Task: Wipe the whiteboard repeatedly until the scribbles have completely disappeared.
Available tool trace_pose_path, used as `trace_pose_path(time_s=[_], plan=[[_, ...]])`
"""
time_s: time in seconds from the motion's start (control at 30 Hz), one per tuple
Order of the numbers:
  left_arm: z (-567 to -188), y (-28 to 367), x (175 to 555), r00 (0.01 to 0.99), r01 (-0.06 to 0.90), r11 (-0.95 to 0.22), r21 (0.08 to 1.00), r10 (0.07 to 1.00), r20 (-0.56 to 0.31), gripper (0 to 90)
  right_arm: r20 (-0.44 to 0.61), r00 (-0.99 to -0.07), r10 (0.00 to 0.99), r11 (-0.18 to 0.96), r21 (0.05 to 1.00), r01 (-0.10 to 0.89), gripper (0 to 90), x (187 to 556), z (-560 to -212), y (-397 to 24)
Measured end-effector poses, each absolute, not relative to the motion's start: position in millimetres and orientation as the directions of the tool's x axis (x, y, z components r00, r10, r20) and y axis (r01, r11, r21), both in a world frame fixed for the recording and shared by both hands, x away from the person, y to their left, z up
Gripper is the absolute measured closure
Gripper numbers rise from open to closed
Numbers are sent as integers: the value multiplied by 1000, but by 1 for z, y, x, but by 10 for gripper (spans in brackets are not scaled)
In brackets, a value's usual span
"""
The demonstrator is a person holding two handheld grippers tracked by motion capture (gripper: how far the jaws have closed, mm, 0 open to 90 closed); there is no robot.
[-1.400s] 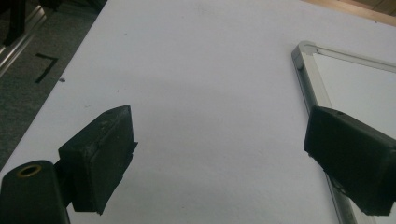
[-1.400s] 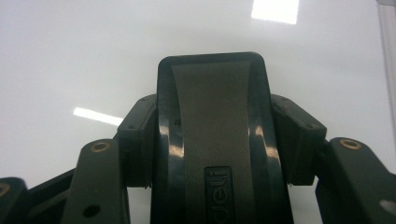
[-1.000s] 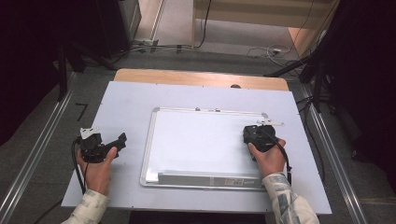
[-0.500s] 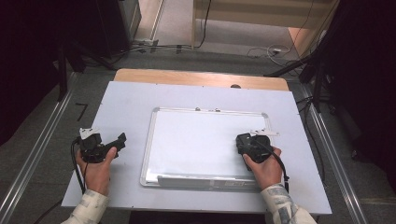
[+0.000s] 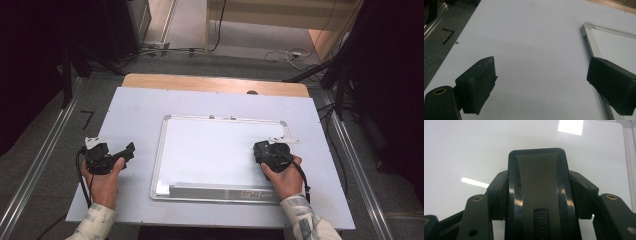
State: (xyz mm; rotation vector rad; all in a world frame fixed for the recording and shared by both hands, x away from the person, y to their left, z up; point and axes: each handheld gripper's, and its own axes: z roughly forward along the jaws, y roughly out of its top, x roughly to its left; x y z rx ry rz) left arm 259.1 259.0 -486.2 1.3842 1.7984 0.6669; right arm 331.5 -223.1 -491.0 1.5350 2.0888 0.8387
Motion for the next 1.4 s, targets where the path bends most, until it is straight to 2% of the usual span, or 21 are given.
trace_pose_path(time_s=[0.27,0.83,1.27,1.4], plan=[[-486,259,259,-123,565,275,778,960,-250,92,22,-288,957,194,689,698,384,342,-492,-230],[-486,258,260,-121,567,274,777,961,-250,92,0,-318,948,229,692,684,383,353,-492,-232],[-487,259,261,-122,569,278,774,959,-254,92,24,-242,970,157,699,698,383,390,-491,-250],[-487,258,261,-120,569,278,774,959,-257,92,20,-243,970,160,698,698,383,401,-491,-254]])
